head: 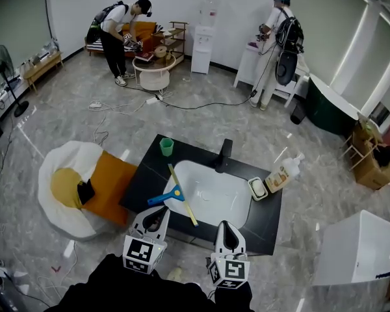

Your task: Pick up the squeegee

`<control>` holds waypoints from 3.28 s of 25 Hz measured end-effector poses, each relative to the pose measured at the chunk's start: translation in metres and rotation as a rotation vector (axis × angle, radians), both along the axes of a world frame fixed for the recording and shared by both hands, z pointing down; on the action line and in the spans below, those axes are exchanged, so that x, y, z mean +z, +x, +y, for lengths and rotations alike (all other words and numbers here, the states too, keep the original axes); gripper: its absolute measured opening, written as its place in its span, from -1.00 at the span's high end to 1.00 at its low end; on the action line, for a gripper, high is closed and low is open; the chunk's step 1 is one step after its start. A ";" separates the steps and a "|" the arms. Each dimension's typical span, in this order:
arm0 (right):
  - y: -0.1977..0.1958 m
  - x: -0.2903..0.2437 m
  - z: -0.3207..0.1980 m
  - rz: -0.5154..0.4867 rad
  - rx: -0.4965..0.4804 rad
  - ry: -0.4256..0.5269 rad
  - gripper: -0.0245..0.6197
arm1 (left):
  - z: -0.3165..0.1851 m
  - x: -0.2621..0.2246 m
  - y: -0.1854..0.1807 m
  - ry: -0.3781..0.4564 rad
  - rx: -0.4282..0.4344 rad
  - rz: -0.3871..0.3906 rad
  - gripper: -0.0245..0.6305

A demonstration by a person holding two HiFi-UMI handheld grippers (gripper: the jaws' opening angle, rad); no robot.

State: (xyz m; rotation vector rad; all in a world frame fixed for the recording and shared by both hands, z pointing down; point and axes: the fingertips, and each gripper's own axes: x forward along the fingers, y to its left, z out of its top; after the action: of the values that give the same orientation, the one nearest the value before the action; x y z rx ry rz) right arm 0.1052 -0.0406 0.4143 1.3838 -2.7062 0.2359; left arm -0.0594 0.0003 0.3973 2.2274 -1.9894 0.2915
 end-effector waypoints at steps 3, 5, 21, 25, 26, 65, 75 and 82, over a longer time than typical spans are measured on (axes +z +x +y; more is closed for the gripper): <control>-0.005 0.005 -0.008 -0.004 -0.009 -0.013 0.88 | -0.008 0.001 -0.002 -0.010 -0.002 -0.005 0.85; -0.009 0.009 -0.013 -0.005 -0.012 -0.027 0.88 | -0.013 0.004 -0.005 -0.022 -0.003 -0.006 0.85; -0.076 0.059 -0.086 -0.001 0.085 -0.169 0.88 | -0.111 0.064 -0.070 -0.158 0.109 0.006 0.85; -0.088 0.086 -0.096 0.010 0.122 -0.214 0.88 | -0.130 0.089 -0.081 -0.213 0.156 0.008 0.85; -0.090 0.092 -0.098 0.015 0.129 -0.223 0.88 | -0.134 0.095 -0.083 -0.226 0.166 0.009 0.85; -0.080 0.219 -0.104 0.005 0.396 -0.468 0.88 | -0.155 0.323 -0.068 -0.732 0.515 -0.173 0.19; -0.064 0.229 -0.096 -0.009 0.454 -0.486 0.88 | -0.155 0.341 -0.063 -0.768 0.525 -0.209 0.19; -0.055 0.232 -0.089 -0.018 0.488 -0.492 0.88 | -0.155 0.348 -0.060 -0.789 0.538 -0.233 0.23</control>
State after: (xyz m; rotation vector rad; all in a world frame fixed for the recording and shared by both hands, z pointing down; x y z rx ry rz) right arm 0.0502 -0.1297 0.6461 1.8238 -2.0594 0.8778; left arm -0.1194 -0.1548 0.7456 2.1475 -0.9922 1.1930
